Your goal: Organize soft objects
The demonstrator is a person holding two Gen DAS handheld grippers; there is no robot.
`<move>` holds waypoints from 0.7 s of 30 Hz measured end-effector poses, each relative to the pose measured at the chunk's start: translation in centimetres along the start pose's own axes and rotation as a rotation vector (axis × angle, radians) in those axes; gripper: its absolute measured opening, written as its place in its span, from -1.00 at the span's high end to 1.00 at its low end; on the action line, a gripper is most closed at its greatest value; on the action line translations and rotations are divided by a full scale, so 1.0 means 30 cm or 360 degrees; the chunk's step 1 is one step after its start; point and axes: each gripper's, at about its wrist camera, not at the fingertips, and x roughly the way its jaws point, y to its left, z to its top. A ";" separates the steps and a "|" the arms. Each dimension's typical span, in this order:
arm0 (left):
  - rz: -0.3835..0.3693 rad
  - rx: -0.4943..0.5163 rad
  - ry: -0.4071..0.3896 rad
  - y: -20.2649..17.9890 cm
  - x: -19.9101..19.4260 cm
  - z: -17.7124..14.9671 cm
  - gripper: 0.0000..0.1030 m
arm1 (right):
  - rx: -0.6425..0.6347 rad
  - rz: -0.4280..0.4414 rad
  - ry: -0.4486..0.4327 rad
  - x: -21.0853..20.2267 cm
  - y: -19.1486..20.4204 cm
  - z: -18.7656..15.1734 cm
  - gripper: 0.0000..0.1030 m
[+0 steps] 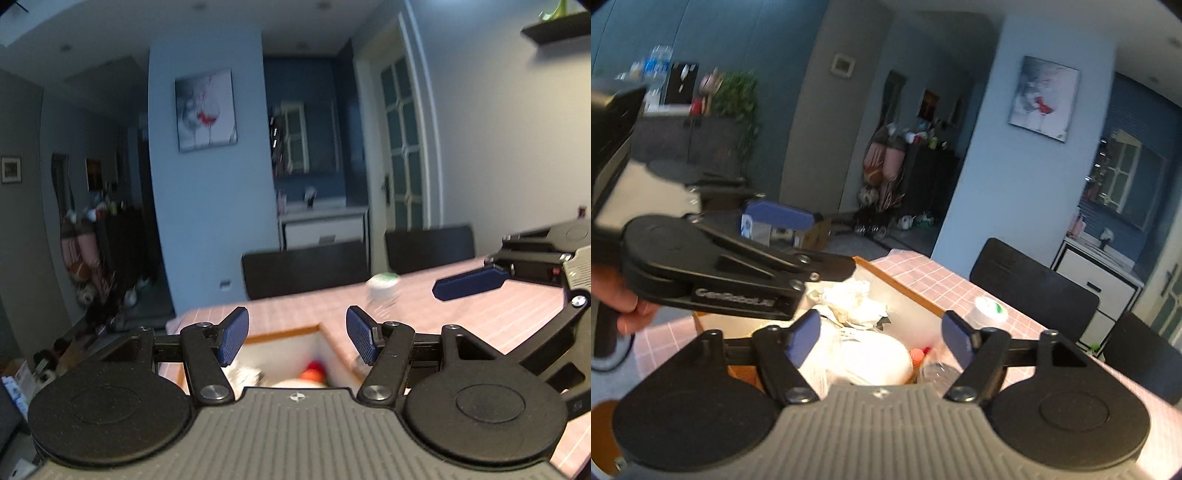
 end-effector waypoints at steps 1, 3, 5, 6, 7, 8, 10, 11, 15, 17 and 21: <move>-0.0009 -0.0005 -0.0041 -0.019 -0.019 -0.001 -0.40 | 0.0031 -0.0010 -0.0014 -0.026 -0.007 -0.013 -0.48; -0.0034 -0.0018 -0.0111 -0.054 -0.053 -0.011 -0.40 | 0.0089 -0.0015 -0.0039 -0.077 -0.018 -0.041 -0.52; -0.0055 -0.0029 -0.0177 -0.088 -0.082 -0.025 -0.40 | 0.0146 -0.0038 -0.0070 -0.125 -0.024 -0.074 -0.58; -0.0062 -0.0031 -0.0201 -0.104 -0.095 -0.035 -0.40 | 0.0167 -0.0055 -0.0087 -0.149 -0.018 -0.096 -0.60; -0.0065 -0.0035 -0.0220 -0.121 -0.106 -0.045 -0.40 | 0.0183 -0.0074 -0.0102 -0.167 -0.017 -0.115 -0.64; -0.0064 -0.0041 -0.0229 -0.135 -0.111 -0.052 -0.40 | 0.0199 -0.0099 -0.0117 -0.185 -0.015 -0.135 -0.64; -0.0070 -0.0044 -0.0242 -0.162 -0.122 -0.071 -0.40 | 0.0231 -0.0133 -0.0149 -0.217 -0.014 -0.184 -0.66; -0.0061 -0.0057 -0.0251 -0.172 -0.124 -0.081 -0.40 | 0.0252 -0.0147 -0.0159 -0.230 -0.014 -0.203 -0.67; 0.0020 -0.0098 -0.0260 -0.196 -0.140 -0.114 -0.40 | 0.0369 -0.0230 -0.0221 -0.277 -0.017 -0.278 -0.72; 0.0032 -0.0128 -0.0241 -0.212 -0.150 -0.132 -0.40 | 0.0445 -0.0277 -0.0259 -0.300 -0.016 -0.318 -0.77; 0.0077 -0.0160 -0.0195 -0.239 -0.156 -0.172 -0.40 | 0.0595 -0.0382 -0.0308 -0.311 -0.003 -0.393 -0.84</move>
